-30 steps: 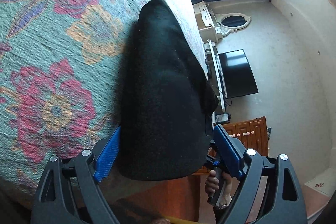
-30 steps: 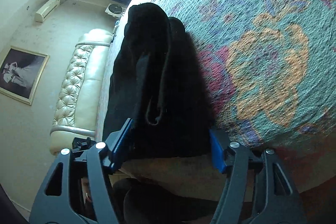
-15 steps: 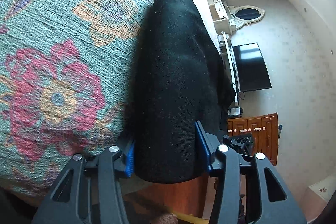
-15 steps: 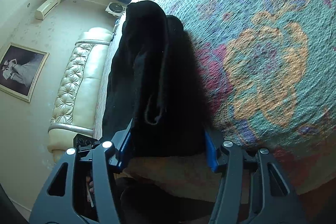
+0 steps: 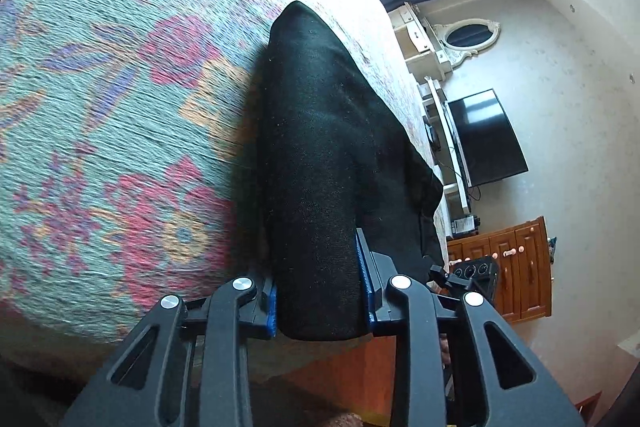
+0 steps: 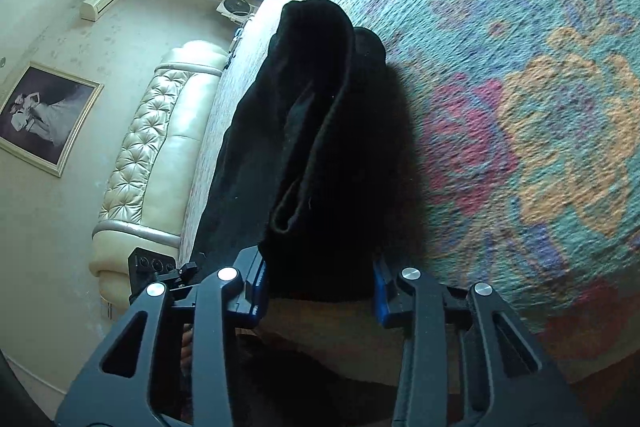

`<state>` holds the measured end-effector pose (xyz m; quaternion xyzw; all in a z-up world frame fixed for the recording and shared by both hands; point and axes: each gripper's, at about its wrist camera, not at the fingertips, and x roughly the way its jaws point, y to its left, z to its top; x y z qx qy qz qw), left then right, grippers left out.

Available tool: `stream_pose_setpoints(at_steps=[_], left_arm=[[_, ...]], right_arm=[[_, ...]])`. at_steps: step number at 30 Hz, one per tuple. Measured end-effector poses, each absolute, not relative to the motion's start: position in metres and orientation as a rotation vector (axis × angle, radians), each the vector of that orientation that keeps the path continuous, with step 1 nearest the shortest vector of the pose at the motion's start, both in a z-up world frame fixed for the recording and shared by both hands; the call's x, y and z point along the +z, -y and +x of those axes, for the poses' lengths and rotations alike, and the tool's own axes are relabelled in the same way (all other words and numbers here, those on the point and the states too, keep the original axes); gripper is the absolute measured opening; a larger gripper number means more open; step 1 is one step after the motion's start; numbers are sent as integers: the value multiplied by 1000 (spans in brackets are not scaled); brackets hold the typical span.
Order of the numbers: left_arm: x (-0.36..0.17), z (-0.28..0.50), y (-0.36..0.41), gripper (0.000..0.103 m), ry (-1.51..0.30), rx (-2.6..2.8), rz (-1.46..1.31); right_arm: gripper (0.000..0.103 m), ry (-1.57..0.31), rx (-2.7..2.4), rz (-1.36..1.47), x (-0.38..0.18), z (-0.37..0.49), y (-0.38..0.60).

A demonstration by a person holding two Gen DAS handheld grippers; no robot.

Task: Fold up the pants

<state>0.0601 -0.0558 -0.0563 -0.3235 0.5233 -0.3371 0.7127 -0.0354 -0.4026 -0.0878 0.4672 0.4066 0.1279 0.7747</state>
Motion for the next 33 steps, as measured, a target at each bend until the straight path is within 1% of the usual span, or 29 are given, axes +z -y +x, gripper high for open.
stream_pose_setpoints(at_steps=[6,7,9,11,12,13,14,15,16,18,19,23,26,31,33], left_arm=[[-57,57,-1,30,-1121,-664,-778],[-62,56,-7,32,-1125,-665,-800],[-77,57,-13,38,-1153,-703,-858],[-88,57,-21,50,-1159,-706,-904],[-91,56,-26,51,-1142,-705,-939],[-92,55,-33,55,-1121,-698,-973],[-91,54,-40,64,-1095,-690,-1005],[-88,53,-45,69,-1068,-683,-1023],[-84,53,-50,74,-1042,-672,-1016],[-72,58,-53,76,-1004,-634,-941],[-66,63,-51,80,-995,-616,-899],[-54,92,-40,80,-991,-635,-834],[-54,125,-21,80,-1025,-695,-821],[-74,176,-3,80,-1144,-730,-825],[-77,188,4,80,-1165,-738,-807]], right_arm=[[36,-939,409,962,-84,7,353],[36,-952,428,944,-84,13,345],[37,-974,429,886,-83,17,335],[45,-984,418,897,-86,15,336],[48,-982,424,922,-87,13,337],[52,-978,428,937,-87,11,340],[56,-971,430,944,-85,8,343],[59,-965,425,940,-82,6,346],[67,-957,408,925,-78,4,350],[74,-936,379,897,-71,4,360],[77,-928,371,901,-70,7,365],[77,-908,350,970,-74,26,380],[77,-923,330,963,-80,47,386],[78,-923,351,985,-83,80,387],[78,-918,358,987,-84,90,387]])
